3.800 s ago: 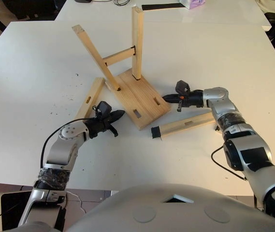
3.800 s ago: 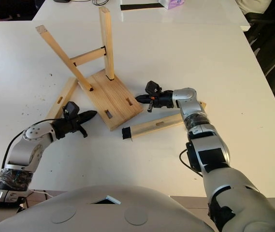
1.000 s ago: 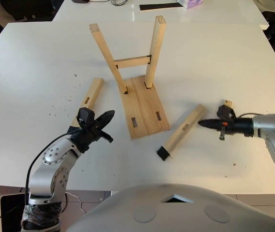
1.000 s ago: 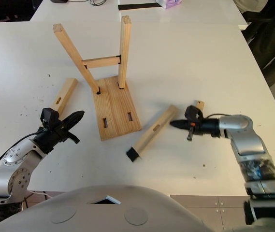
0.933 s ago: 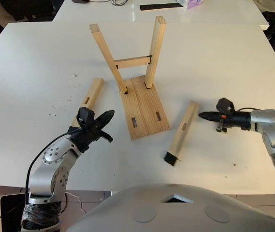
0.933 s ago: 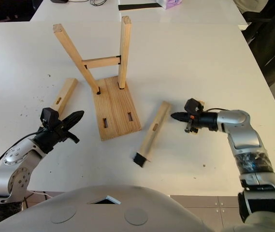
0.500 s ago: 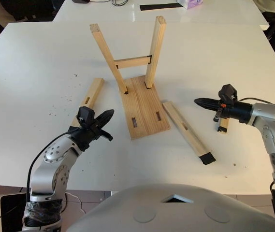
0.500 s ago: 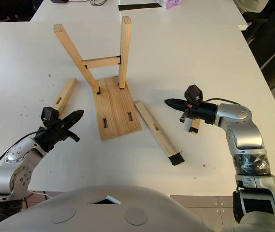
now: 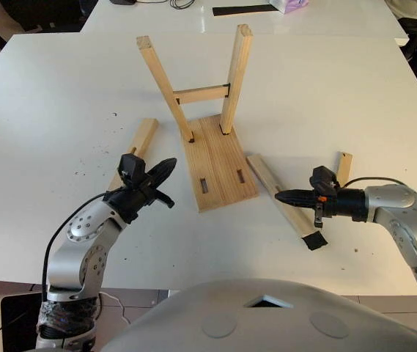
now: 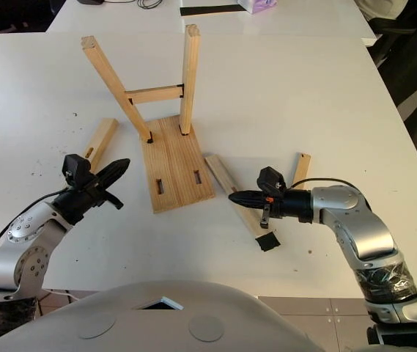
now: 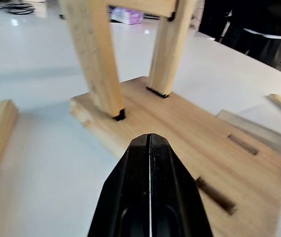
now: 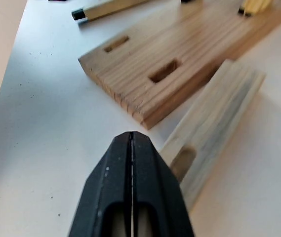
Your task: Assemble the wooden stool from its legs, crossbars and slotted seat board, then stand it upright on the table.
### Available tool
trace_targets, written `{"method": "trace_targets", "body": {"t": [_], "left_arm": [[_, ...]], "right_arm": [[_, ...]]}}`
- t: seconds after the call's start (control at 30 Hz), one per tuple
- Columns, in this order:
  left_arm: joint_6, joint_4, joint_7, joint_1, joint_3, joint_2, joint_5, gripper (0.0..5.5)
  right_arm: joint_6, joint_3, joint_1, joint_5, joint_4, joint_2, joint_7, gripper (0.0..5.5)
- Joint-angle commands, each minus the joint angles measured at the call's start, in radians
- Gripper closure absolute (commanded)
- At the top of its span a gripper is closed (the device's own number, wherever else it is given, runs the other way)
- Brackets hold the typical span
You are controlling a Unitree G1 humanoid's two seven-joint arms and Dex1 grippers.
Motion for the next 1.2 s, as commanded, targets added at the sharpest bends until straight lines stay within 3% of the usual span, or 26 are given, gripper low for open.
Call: {"method": "trace_targets", "body": {"t": [0.03,0.33,0.43,0.7,0.87,1.2], "left_arm": [[0.024,-0.035,-0.01,-0.04,-0.075,-0.008,-0.001,5.5],[-0.023,0.138,-0.111,-0.094,-0.137,0.077,0.102,5.5],[-0.029,0.17,-0.122,-0.119,-0.11,0.09,0.102,5.5],[-0.058,0.224,-0.113,-0.119,-0.046,0.113,0.117,5.5],[-0.092,0.328,-0.13,-0.171,-0.127,0.081,0.182,5.5],[-0.212,0.58,-0.216,-0.335,-0.238,0.069,0.299,5.5]], "right_arm": [[-0.013,0.01,-0.049,0.0,0.001,0.055,-0.043,5.49],[-0.127,0.154,-0.274,-0.131,0.289,0.227,-0.07,5.49],[-0.169,0.199,-0.339,-0.177,0.377,0.249,-0.039,5.49],[-0.21,0.203,-0.438,-0.207,0.442,0.25,0.017,5.49],[-0.245,0.25,-0.482,-0.266,0.484,0.257,0.037,5.49],[-0.338,0.401,-0.505,-0.36,0.479,0.157,0.267,5.49]]}}
